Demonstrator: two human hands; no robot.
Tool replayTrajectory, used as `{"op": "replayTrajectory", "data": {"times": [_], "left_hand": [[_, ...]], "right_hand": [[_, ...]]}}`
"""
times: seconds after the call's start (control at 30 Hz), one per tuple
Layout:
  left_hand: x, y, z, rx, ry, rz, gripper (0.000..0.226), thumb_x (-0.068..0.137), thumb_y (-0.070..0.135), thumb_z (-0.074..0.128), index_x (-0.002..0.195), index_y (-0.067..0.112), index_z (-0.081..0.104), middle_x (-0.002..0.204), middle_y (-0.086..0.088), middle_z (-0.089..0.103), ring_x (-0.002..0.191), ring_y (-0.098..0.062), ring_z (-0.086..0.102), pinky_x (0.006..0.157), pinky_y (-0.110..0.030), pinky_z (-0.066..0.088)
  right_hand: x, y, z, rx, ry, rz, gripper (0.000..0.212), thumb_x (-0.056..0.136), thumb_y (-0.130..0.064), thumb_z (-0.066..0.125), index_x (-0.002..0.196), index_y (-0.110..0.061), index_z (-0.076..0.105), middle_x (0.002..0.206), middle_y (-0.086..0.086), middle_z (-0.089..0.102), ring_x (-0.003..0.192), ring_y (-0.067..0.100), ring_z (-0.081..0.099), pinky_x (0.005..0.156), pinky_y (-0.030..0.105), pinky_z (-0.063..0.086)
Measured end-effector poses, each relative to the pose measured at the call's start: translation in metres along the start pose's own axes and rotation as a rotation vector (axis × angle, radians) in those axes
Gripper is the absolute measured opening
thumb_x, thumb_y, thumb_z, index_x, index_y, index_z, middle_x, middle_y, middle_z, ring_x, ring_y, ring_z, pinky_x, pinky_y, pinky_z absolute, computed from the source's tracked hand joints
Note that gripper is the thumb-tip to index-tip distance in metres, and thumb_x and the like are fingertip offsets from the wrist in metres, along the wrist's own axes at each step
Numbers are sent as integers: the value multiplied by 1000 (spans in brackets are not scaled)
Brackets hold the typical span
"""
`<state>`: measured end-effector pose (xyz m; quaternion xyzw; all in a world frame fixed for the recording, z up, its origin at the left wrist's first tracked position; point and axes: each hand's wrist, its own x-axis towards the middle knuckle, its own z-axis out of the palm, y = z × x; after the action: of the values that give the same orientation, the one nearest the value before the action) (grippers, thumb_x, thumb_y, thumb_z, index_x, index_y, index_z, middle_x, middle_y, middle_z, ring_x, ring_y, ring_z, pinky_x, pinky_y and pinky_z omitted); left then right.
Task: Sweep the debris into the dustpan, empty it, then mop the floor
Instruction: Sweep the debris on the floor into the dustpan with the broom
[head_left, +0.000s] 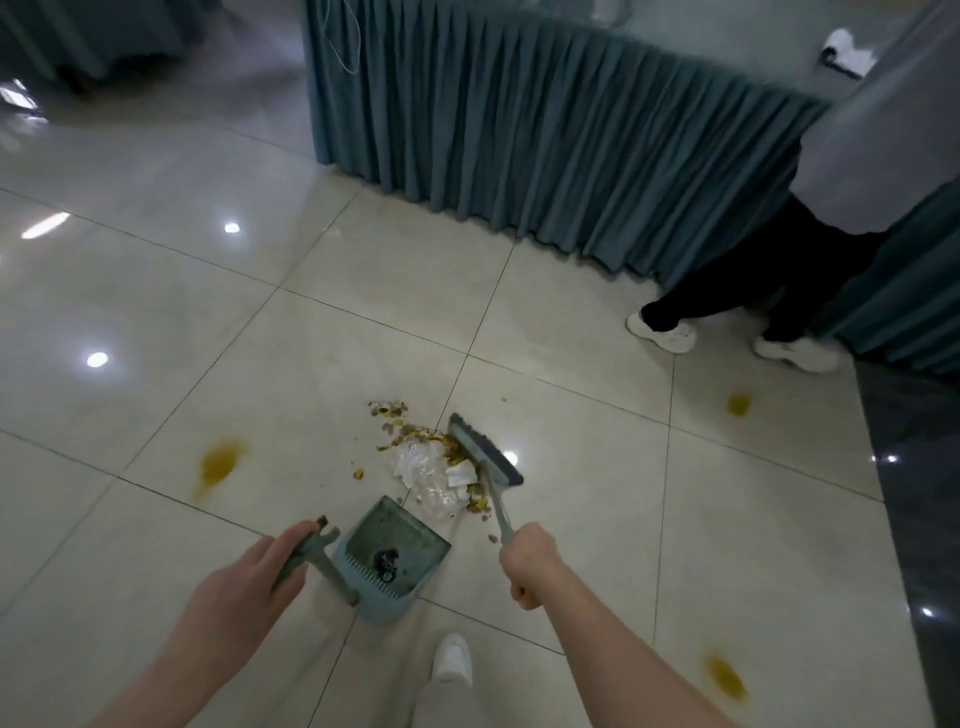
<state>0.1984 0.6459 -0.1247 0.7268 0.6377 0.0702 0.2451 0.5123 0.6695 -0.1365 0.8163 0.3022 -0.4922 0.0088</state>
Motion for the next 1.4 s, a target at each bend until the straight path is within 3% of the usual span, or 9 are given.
{"op": "replayTrajectory", "data": {"times": [0.23, 0.37, 0.6, 0.8, 0.97, 1.1, 1.3, 1.4], "left_hand": [[-29, 0, 3, 13, 33, -7, 42, 90, 31, 58, 126, 41, 40, 95, 16, 60, 64, -12, 63, 55, -32, 52], [-53, 3, 1, 20, 40, 25, 42, 90, 32, 57, 126, 42, 39, 103, 14, 63, 69, -17, 65, 57, -33, 52], [-64, 10, -8, 37, 28, 76, 38, 93, 34, 51, 128, 42, 37, 108, 9, 63, 74, -19, 66, 61, -34, 53], [-44, 25, -6, 53, 18, 122, 39, 92, 35, 52, 127, 41, 37, 104, 10, 64, 65, -15, 63, 55, -30, 52], [-2, 50, -6, 53, 1, 134, 42, 91, 31, 56, 127, 40, 37, 102, 6, 65, 63, -17, 63, 53, -32, 52], [43, 68, -10, 35, -22, 118, 46, 90, 29, 57, 126, 45, 33, 100, 7, 64, 65, -21, 63, 55, -38, 53], [93, 82, -5, 49, -90, 77, 44, 93, 42, 46, 131, 51, 25, 108, 18, 60, 79, -12, 65, 68, -34, 53], [101, 85, -3, 36, -108, 62, 44, 93, 45, 44, 132, 51, 24, 110, 21, 58, 85, -11, 64, 72, -33, 52]], "right_hand": [[-35, 25, 23, -113, -40, -70, 16, 92, -1, 39, 100, -6, 52, 73, 12, 54, 45, 20, 53, 36, 25, 42], [-45, 46, 13, -100, 26, -67, 12, 92, -3, 45, 94, -3, 57, 68, 11, 53, 42, 20, 51, 32, 22, 37], [-61, 79, -15, 24, 168, -86, 20, 89, -6, 51, 101, -1, 66, 72, 12, 54, 41, 19, 47, 36, 19, 36], [-30, 73, -50, 7, 271, -90, 21, 89, -6, 51, 102, -2, 67, 80, 16, 58, 45, 23, 52, 35, 22, 38], [21, 44, -93, -32, 305, -82, 12, 89, -8, 52, 92, -5, 62, 87, 17, 59, 63, 30, 60, 36, 23, 39], [66, 9, -127, -71, 306, -95, 10, 90, -8, 50, 86, -5, 59, 84, 16, 59, 54, 26, 57, 36, 24, 39], [127, -23, -141, -120, 258, -71, 14, 94, -10, 48, 95, -2, 59, 75, 12, 54, 66, 29, 61, 50, 32, 49], [135, -25, -128, -178, 204, -64, 23, 95, -8, 44, 110, 1, 58, 89, 15, 58, 78, 30, 63, 62, 33, 52]]}}
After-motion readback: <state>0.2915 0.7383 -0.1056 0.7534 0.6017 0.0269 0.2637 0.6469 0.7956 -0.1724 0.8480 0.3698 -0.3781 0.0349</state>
